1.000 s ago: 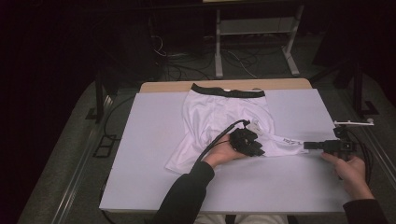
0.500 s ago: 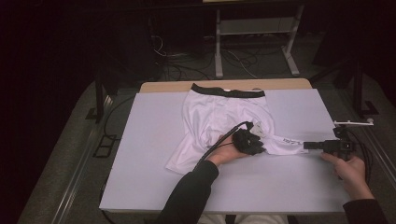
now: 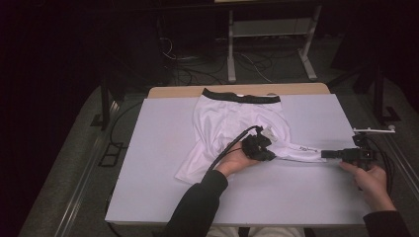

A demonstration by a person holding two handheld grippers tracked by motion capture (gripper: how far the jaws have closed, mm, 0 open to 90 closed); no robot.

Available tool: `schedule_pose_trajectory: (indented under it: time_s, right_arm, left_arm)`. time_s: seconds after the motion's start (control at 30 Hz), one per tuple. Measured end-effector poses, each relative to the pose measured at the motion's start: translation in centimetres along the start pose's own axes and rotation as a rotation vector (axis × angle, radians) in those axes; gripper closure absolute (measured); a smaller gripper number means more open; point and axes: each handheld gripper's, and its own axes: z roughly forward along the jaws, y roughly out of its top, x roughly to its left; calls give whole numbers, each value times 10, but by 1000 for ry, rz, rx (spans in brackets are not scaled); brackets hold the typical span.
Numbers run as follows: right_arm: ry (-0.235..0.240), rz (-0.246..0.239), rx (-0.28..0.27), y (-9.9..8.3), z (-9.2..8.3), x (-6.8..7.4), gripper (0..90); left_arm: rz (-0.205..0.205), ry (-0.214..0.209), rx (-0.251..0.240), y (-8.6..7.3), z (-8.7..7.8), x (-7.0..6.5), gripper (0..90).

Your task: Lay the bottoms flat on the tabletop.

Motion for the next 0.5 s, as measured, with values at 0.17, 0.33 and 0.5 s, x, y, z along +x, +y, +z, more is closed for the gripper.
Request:
schedule_pose_trajectory:
  time_s: [0.17, 0.33, 0.5]
  right_arm:
    - [16, -3, -1, -7, -5, 6, 881]
    - [58, -10, 21, -23, -10, 18, 881]
    - [83, -24, 63, -34, -9, 31, 880]
  left_arm:
    - [11, -15, 20, -1, -12, -18, 880]
    - [0, -28, 17, -13, -23, -37, 881]
    - [22, -40, 47, -26, -28, -58, 883]
